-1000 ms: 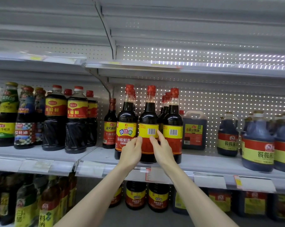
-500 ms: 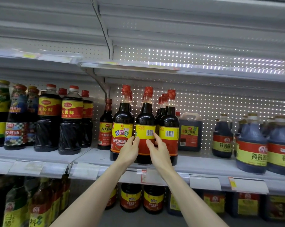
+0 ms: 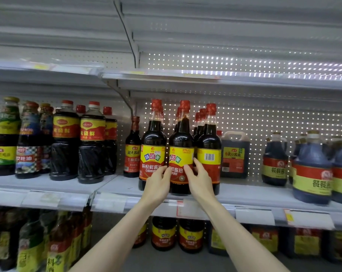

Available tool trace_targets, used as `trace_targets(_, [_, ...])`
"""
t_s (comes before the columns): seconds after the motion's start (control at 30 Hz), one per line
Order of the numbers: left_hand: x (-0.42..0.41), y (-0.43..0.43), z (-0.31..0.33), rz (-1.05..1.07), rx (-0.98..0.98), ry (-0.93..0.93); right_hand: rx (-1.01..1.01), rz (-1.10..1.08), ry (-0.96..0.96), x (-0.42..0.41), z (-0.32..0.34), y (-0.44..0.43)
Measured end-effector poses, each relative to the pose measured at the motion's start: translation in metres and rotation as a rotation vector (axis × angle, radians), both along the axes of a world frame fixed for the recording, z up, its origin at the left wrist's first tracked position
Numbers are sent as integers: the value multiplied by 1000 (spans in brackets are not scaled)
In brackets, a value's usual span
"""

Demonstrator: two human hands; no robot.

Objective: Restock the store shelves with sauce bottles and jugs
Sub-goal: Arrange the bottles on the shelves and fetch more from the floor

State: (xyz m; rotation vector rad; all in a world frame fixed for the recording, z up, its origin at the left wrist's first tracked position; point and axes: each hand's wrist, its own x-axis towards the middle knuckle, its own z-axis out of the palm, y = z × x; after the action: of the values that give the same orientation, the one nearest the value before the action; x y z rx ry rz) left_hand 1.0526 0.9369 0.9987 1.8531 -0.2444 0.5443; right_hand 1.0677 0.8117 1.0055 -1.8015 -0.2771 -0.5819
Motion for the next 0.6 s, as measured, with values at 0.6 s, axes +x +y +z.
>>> trace_targets(0.6, [6,0,-5,72,18,-70,-6,40,53,9,-4,-1])
